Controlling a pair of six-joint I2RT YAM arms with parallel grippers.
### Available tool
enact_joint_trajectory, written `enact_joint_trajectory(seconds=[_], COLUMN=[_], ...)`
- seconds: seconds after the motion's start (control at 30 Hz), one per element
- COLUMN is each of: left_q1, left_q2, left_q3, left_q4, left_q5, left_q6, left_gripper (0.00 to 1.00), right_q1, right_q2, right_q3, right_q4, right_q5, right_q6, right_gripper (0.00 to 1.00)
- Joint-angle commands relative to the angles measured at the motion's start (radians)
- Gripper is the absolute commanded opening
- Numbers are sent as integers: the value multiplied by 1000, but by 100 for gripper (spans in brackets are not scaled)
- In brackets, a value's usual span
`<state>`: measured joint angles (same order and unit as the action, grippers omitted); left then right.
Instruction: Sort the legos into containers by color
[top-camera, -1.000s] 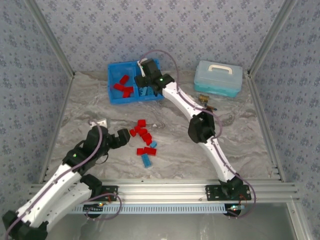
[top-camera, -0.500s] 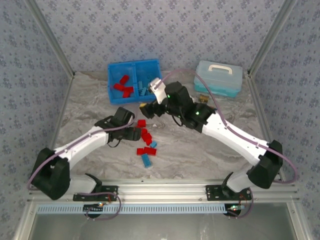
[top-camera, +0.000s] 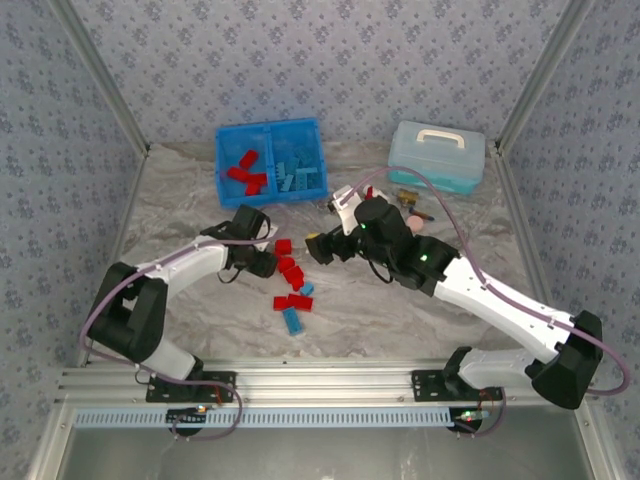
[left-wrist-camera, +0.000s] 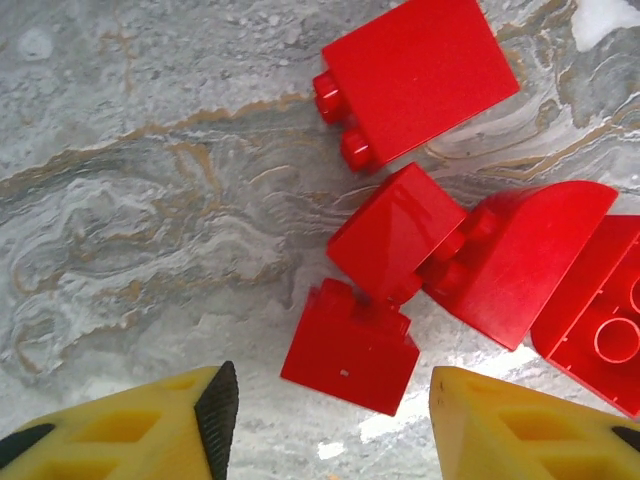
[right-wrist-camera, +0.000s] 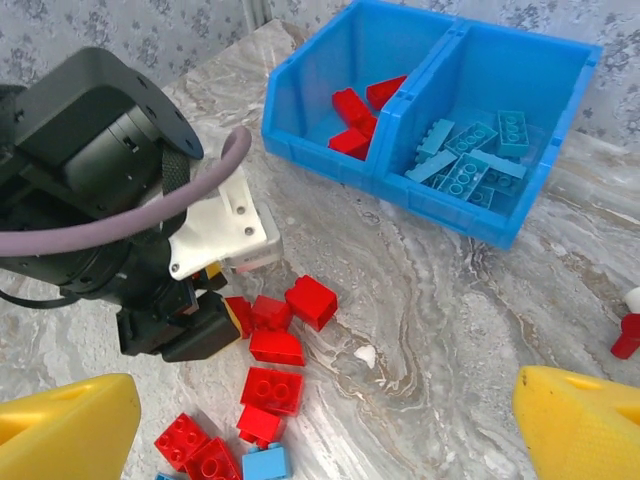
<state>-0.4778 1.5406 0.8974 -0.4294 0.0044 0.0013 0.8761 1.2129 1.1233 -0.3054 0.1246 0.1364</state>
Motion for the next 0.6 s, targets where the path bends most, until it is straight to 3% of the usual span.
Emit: enact_joint_trajectory(seconds=[0.0,0.23,0.43,0.57], left_q1=[7,9,8,8], left_q2=[36,84,126,82], left_q3=[28,56,89,89], left_q4=[15,-19,-41,-43], left_q5=[46,46,46,77], left_q6=[31,29,31,7], left_gripper=[52,55,31,29], right_q1=[5,5,5,5], right_q2=[-17,-9,-12,-23], right_q3=[1,0,0,3], right_q4=[-27,-14,-23,-41], right_q5=[41,41,49,56], right_q6=[29,34,46,51], right_gripper=[98,100,100,100])
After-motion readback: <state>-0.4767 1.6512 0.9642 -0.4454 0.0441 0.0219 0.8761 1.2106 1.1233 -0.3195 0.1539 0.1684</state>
